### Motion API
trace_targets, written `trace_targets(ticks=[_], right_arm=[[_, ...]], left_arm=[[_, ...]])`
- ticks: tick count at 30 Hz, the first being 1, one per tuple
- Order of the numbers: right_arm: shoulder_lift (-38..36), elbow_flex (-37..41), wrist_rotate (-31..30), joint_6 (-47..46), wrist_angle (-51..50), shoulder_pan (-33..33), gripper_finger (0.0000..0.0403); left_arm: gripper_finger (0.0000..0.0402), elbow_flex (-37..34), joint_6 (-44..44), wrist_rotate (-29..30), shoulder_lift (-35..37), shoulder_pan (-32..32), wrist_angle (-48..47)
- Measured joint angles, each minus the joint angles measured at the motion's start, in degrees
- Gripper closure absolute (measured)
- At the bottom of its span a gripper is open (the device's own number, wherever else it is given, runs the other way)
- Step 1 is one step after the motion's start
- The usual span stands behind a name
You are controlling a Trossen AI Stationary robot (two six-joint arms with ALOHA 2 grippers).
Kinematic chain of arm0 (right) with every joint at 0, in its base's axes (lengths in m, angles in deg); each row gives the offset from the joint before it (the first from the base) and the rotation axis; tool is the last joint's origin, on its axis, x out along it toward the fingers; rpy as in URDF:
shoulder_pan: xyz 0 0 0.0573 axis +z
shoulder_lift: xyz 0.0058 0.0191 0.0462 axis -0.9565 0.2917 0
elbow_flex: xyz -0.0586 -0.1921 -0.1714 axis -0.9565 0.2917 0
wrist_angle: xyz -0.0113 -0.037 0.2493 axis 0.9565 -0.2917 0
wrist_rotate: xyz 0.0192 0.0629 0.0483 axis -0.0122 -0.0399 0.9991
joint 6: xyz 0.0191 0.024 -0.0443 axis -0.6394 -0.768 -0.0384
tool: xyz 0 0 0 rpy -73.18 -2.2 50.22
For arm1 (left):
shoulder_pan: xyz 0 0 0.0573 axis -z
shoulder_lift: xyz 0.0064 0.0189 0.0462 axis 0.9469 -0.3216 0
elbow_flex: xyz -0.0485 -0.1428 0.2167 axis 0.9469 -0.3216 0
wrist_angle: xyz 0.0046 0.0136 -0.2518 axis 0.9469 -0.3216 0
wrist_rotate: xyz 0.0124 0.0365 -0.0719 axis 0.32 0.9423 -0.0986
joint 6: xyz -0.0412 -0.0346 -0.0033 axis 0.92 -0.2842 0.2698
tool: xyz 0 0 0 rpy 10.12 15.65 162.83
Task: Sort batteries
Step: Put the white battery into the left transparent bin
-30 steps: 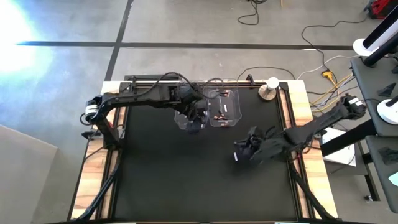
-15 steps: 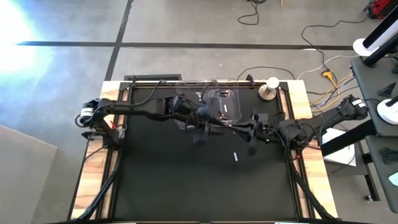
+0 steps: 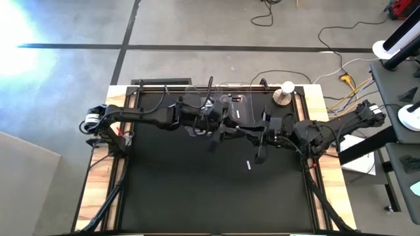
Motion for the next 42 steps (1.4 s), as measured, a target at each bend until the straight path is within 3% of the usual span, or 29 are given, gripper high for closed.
trace_targets(ticks=[7, 15, 19, 25, 31, 38, 42], right_arm=[[0.7, -2.5, -0.2, 2.6, -1.6, -0.2, 0.0382], [0.7, -1.3, -1.1, -0.9, -1.8, -0.9, 0.0380], [0.7, -1.1, -1.8, -0.9, -2.2, -0.9, 0.0363], [-3.9, -1.2, -5.0, -0.1, -7.2, -0.7, 0.0296], [-9.3, -5.2, -5.5, -4.7, -21.6, -0.8, 0.0241], [-9.6, -4.4, -8.7, -8.3, -25.7, -0.8, 0.0226], [-7.5, -3.6, -9.1, -10.6, -26.9, -0.8, 0.0233]], left_arm=[[0.0269, 0.0, 1.5, 0.2, 0.0, 0.0, 2.6], [0.0385, 0.0, 3.1, 0.2, -0.1, 0.0, 2.9], [0.0373, 0.0, 3.6, 0.3, 0.1, -0.2, 1.8], [0.0386, 0.0, 2.5, 1.1, 3.3, -2.6, -7.6], [0.0389, 0.1, -4.2, 4.7, 7.7, -8.4, -23.7], [0.0389, 0.1, -5.7, 5.8, 7.5, -17.7, -43.2], [0.0389, 0.1, -6.5, 8.3, 7.0, -19.8, -47.0]])
